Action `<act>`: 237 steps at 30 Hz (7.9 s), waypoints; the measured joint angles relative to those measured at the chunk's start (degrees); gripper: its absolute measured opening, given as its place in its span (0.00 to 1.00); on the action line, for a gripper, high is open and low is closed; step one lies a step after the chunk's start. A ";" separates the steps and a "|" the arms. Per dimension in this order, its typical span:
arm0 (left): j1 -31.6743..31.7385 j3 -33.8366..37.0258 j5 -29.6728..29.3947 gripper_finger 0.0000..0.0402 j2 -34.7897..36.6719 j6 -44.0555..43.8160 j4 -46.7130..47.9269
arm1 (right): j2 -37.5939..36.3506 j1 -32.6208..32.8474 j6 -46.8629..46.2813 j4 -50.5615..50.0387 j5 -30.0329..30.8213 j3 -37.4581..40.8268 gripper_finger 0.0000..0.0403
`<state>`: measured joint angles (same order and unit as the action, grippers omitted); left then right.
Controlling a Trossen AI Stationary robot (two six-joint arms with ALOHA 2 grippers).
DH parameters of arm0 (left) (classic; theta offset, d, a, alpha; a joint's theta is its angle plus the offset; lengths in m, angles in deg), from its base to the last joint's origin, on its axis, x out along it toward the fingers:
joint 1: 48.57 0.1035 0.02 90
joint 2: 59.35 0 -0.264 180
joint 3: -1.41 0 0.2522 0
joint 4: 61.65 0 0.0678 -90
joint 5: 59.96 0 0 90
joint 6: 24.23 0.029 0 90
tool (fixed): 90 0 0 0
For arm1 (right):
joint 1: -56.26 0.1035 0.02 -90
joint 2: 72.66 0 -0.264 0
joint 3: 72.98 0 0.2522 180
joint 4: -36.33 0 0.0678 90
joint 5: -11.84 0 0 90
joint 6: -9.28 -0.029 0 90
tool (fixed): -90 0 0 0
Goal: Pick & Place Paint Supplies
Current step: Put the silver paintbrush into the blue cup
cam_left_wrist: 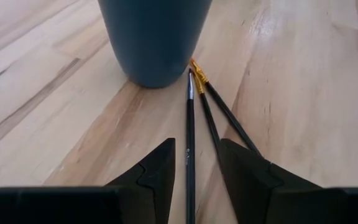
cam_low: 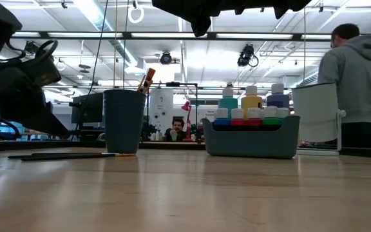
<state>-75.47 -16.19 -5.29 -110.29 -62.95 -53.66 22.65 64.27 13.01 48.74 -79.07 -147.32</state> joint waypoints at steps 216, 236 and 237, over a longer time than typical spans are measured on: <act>-4.27 -14.10 -8.35 0.04 -34.45 -23.49 1.40 | 0.00 3.10 -4.73 -14.80 -0.01 -0.02 0.40; -4.37 -13.75 -10.39 0.22 -34.62 -15.14 -6.81 | 0.10 3.42 -4.73 -15.23 -0.17 -0.02 0.40; -4.35 -13.75 -11.52 0.24 -34.62 -15.12 -7.35 | 0.42 3.72 -4.54 -15.50 -0.18 -0.02 0.40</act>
<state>-79.82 -29.94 -16.81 -144.91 -78.07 -61.01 23.07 68.00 8.47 33.24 -79.26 -147.34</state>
